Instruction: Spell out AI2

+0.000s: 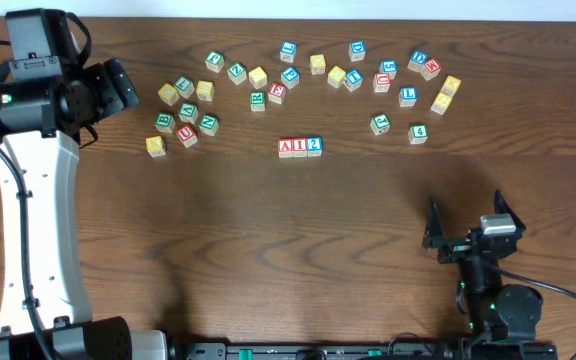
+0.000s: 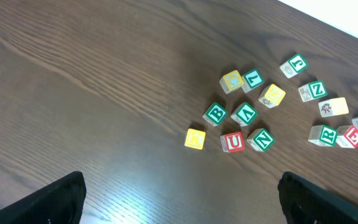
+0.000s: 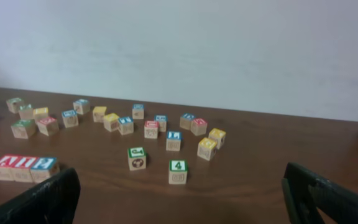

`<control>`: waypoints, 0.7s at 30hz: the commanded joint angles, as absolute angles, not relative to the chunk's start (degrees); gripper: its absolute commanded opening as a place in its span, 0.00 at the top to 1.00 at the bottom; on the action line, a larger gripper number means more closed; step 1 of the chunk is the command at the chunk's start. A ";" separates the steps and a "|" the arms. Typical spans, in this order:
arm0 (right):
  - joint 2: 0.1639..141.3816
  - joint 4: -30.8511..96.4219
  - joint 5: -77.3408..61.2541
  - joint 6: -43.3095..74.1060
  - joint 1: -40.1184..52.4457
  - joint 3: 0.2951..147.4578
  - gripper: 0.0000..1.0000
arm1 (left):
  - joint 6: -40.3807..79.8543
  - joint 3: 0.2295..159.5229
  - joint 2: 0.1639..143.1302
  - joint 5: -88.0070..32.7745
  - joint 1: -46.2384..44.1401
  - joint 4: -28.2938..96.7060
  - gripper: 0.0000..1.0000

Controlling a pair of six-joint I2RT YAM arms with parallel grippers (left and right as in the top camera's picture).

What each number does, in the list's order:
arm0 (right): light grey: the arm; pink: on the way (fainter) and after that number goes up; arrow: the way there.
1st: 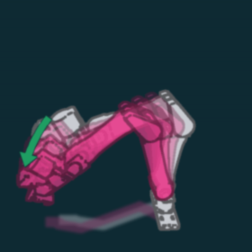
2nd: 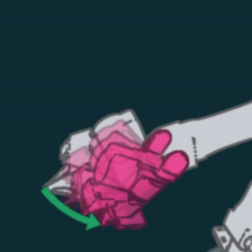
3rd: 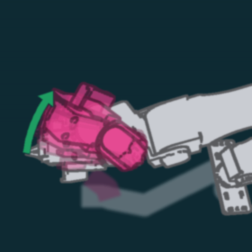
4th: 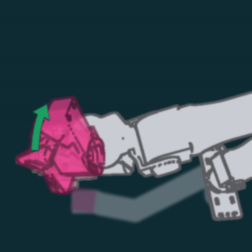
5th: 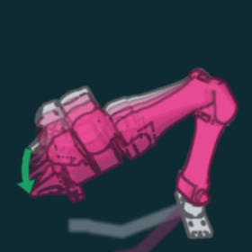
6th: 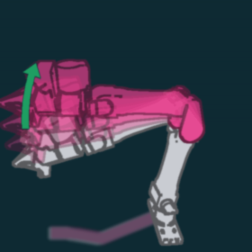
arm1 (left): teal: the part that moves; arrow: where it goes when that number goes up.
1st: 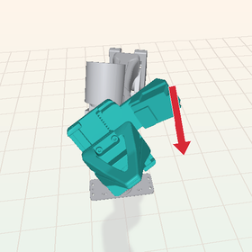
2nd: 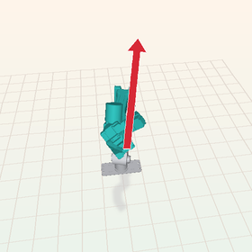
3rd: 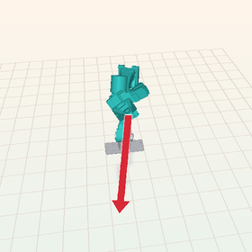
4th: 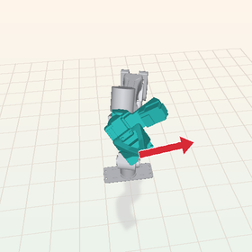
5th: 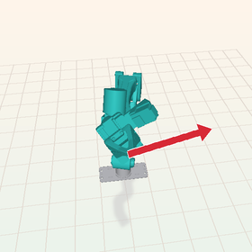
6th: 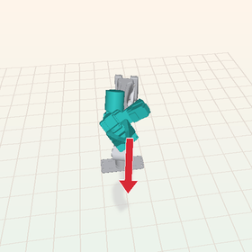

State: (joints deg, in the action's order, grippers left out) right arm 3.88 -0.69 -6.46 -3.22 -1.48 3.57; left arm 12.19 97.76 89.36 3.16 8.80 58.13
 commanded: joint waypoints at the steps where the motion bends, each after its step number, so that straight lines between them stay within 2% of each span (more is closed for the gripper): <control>1: 1.37 -0.71 -6.85 -3.70 -1.41 1.61 0.01 | 12.29 97.73 89.71 3.49 8.99 58.24 0.02; 9: 0.27 3.88 -7.14 -3.68 -1.41 0.32 0.01 | 12.29 97.73 89.71 3.49 8.99 58.24 0.02; 21: 0.32 3.75 -7.20 -3.68 -1.41 0.32 0.01 | 12.29 97.73 89.71 3.49 8.99 58.24 0.02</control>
State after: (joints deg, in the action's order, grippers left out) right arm 0.71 3.66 -6.70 -3.22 -1.48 0.49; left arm 12.19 97.76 89.36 3.16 8.80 58.13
